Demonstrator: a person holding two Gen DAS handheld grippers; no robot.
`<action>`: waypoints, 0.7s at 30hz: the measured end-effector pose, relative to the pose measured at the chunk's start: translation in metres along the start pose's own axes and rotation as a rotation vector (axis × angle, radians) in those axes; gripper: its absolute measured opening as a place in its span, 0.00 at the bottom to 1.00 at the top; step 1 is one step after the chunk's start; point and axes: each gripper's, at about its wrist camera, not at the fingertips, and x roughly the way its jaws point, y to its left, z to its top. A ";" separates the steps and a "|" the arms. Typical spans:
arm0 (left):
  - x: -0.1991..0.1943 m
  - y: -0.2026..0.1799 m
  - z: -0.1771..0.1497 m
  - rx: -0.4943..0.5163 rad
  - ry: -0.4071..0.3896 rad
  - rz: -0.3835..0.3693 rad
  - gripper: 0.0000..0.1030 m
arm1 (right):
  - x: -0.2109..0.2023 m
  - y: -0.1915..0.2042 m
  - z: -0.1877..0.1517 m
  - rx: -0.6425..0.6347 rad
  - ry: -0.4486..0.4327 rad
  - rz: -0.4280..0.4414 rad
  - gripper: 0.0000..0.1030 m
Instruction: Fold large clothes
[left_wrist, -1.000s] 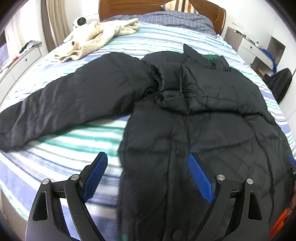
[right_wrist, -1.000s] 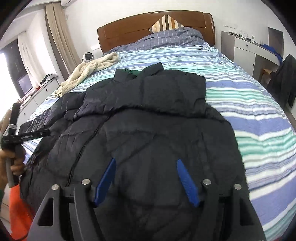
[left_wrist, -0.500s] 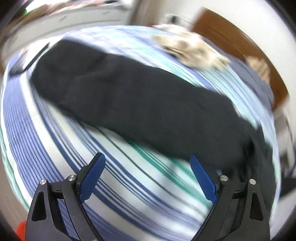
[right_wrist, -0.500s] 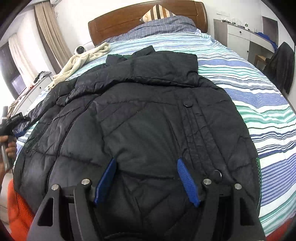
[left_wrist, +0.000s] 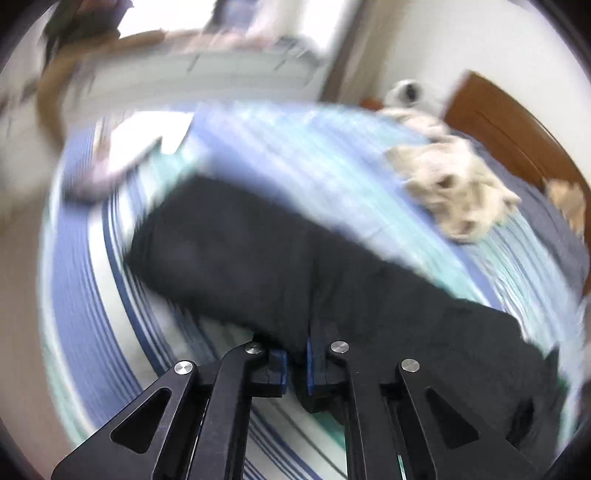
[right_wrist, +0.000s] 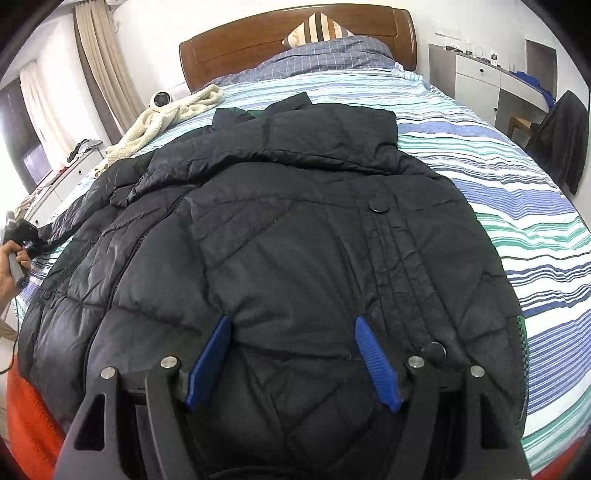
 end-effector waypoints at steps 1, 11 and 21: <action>-0.020 -0.021 0.004 0.082 -0.058 -0.012 0.05 | 0.000 0.000 0.000 0.002 -0.003 0.000 0.71; -0.217 -0.261 -0.091 0.841 -0.489 -0.390 0.05 | 0.000 -0.002 -0.003 0.033 -0.029 0.018 0.72; -0.195 -0.358 -0.295 1.084 -0.067 -0.621 0.84 | -0.016 -0.027 0.003 0.169 0.002 0.130 0.72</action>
